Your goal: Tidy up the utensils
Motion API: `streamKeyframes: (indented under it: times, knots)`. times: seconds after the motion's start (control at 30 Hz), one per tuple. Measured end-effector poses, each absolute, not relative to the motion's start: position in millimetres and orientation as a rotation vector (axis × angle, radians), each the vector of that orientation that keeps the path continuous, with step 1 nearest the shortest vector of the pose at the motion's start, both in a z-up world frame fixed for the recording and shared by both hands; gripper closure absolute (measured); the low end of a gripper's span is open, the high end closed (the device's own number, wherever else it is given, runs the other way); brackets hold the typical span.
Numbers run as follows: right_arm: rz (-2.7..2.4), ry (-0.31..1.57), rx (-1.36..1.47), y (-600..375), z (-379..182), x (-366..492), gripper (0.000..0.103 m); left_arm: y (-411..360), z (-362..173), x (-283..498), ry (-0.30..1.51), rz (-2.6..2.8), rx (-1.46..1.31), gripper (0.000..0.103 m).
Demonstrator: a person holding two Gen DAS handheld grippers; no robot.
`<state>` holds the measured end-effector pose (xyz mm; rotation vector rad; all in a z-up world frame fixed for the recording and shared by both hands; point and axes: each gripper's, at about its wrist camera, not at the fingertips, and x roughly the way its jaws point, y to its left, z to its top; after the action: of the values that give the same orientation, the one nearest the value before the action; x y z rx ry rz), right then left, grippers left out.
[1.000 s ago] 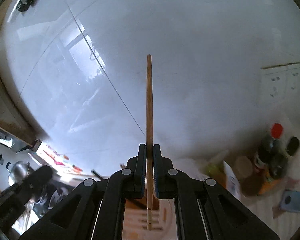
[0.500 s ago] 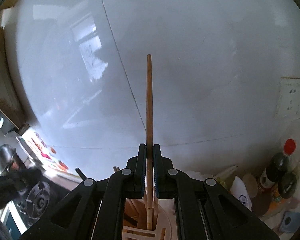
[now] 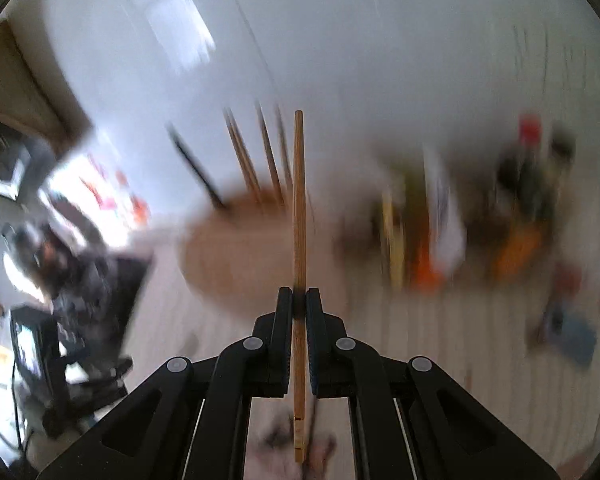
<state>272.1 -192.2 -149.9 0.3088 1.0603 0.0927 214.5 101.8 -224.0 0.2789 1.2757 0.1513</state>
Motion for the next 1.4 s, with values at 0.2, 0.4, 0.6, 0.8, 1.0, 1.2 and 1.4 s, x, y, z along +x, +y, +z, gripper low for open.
streamKeyframes:
  times: [0.2, 0.4, 0.6, 0.8, 1.0, 1.2, 1.4]
  knots:
    - [-0.030, 1.282, 0.353, -169.9, -247.1, 249.6, 0.096, 140.0, -281.3, 225.3, 1.387, 0.082, 0.316, 0.019]
    - [-0.149, 1.341, 0.335, -138.6, -286.4, 231.3, 0.096, 137.5, -301.1, 235.0, 1.396, -0.043, 0.348, 0.047]
    - [-0.205, 1.354, 0.351, -123.7, -300.7, 221.1, 0.096, 129.3, -297.3, 239.7, 1.437, -0.080, 0.194, 0.099]
    - [-0.234, 1.327, 0.355, -150.2, -279.8, 210.5, 0.096, 113.9, -296.7, 222.7, 1.502, -0.063, -0.042, 0.099]
    - [-0.252, 1.331, 0.354, -185.6, -275.6, 208.3, 0.096, 53.8, -296.2, 191.2, 1.521, -0.095, -0.076, 0.099]
    - [-0.235, 1.412, 0.316, -212.5, -299.6, 204.3, 0.096, 20.4, -294.4, 196.5, 1.510, -0.055, 0.032, 0.095]
    - [-0.198, 1.457, 0.313, -235.1, -318.2, 205.7, 0.096, -5.3, -298.1, 218.0, 1.502, -0.050, 0.141, 0.099]
